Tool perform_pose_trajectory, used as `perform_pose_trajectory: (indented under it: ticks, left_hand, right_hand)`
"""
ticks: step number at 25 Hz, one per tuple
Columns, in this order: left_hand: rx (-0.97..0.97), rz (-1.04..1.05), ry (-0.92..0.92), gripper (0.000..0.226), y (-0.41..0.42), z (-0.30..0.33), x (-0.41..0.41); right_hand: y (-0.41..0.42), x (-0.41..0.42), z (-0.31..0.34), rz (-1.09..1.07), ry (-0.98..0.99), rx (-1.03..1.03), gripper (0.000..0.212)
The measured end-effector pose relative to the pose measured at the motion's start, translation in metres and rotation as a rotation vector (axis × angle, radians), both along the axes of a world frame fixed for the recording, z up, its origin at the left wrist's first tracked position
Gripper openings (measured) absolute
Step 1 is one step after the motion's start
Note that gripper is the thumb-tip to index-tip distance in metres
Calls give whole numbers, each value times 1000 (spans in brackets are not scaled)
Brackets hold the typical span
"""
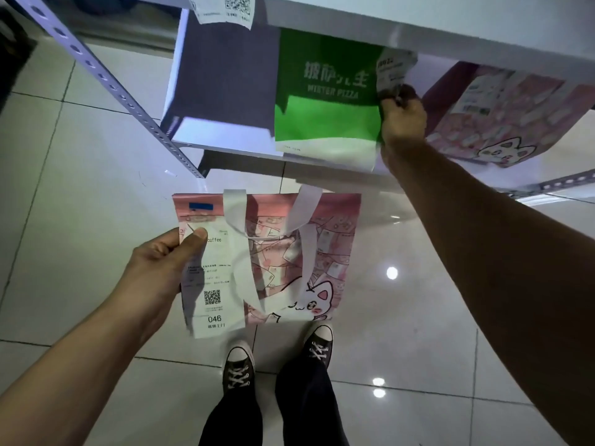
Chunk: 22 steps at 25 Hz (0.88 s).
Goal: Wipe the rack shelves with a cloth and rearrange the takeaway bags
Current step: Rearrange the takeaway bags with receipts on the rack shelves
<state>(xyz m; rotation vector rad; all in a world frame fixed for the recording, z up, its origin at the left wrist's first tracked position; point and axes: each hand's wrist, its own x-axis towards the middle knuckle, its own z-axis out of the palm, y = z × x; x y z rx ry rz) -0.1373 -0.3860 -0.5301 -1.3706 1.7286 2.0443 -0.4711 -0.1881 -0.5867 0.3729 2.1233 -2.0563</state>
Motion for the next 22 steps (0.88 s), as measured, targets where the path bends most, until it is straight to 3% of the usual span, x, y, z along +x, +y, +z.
perform_pose_trajectory:
  ticks: [3,10,22]
  left_hand:
    - [14,3,-6,21,7,-21,-17]
    - [21,47,-28,19,22,-42,-42]
    - [0,85,-17,18,24,-18,-53]
  right_hand:
    - [5,-40,-16,-61,-33,-172,24]
    - [57,-39,-79,-3,-73,306,14]
    - [62,-15,-47,45,-170,309,26]
